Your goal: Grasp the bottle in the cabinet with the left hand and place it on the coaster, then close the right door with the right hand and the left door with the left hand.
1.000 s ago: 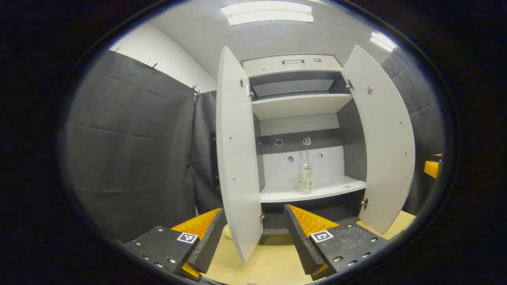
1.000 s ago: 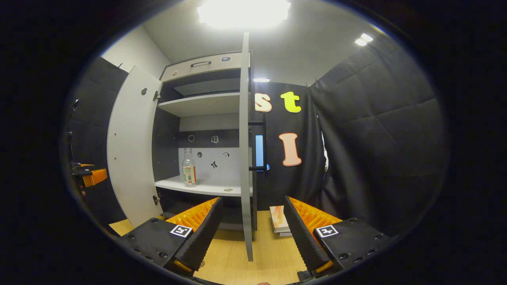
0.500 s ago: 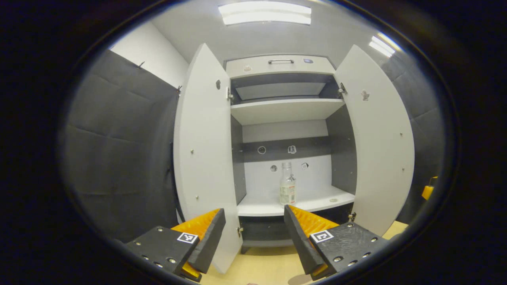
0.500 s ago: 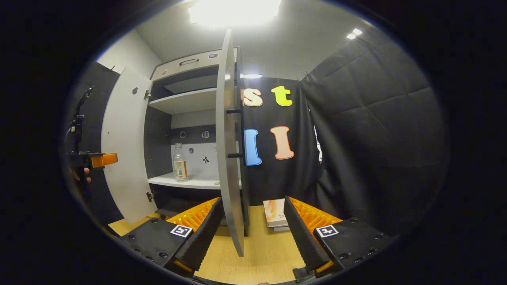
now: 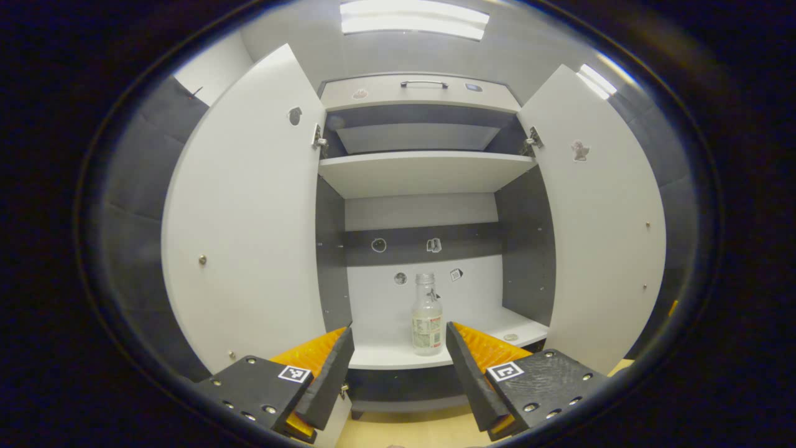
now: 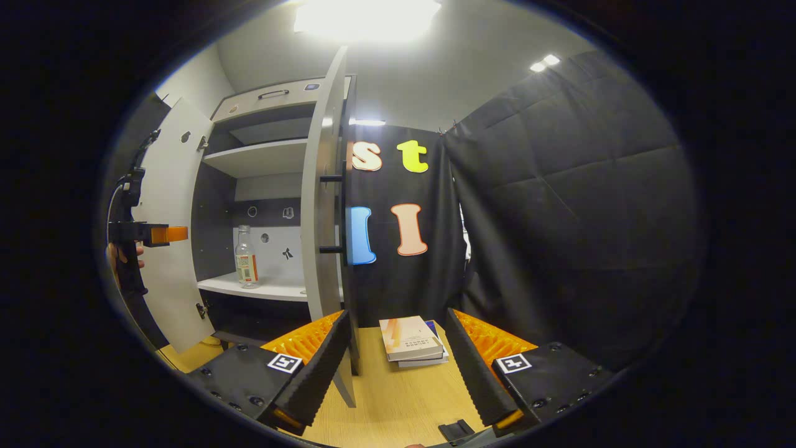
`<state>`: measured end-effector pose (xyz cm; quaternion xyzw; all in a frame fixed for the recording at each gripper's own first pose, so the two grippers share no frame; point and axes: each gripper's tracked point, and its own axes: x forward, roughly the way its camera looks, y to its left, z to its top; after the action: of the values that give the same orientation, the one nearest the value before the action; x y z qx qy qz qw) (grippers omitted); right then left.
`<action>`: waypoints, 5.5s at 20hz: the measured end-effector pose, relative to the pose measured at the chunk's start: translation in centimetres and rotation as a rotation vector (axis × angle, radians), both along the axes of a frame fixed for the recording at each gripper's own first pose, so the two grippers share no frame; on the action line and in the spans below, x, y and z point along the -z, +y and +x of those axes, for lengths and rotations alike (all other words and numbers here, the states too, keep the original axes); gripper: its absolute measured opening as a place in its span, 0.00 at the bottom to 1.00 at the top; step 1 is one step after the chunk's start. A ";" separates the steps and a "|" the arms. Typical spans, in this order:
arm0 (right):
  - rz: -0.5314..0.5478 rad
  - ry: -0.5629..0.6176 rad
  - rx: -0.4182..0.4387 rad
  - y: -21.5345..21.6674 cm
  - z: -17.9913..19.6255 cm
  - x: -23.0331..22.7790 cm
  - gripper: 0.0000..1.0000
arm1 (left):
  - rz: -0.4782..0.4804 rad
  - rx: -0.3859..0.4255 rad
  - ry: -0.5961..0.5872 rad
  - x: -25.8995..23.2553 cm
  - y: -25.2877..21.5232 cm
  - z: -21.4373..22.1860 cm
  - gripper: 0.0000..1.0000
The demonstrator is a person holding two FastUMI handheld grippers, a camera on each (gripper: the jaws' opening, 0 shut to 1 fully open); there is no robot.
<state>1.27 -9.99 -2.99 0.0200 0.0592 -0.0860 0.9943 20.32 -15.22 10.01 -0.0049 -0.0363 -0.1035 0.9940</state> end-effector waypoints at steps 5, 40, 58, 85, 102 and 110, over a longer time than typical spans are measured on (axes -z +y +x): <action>-0.026 0.017 0.077 -0.9 0.0 0.1 0.97 | -0.028 0.059 0.014 -0.6 -1.8 5.4 0.88; -0.067 0.073 0.135 -1.2 3.0 1.6 0.97 | -0.066 0.135 0.028 -0.5 -6.6 19.6 0.43; -0.026 0.025 -0.101 -0.2 1.9 -0.1 0.98 | -0.047 0.101 0.025 4.2 -5.5 1.6 0.43; -0.080 0.050 -0.178 0.2 1.7 2.2 0.98 | -0.080 0.122 0.202 29.4 -9.2 -10.7 0.43; -0.152 0.089 -0.123 -2.4 0.2 3.0 0.98 | -0.118 0.089 0.263 34.2 -10.9 -11.0 0.44; -0.129 0.085 -0.143 -1.0 0.6 3.4 0.98 | -0.080 0.081 0.301 34.1 -9.8 -11.6 0.88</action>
<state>1.87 -10.98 -6.42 -0.0519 0.0968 -0.0192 0.9938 8.69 -25.00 -24.09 -0.0615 0.1089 -0.1401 0.9822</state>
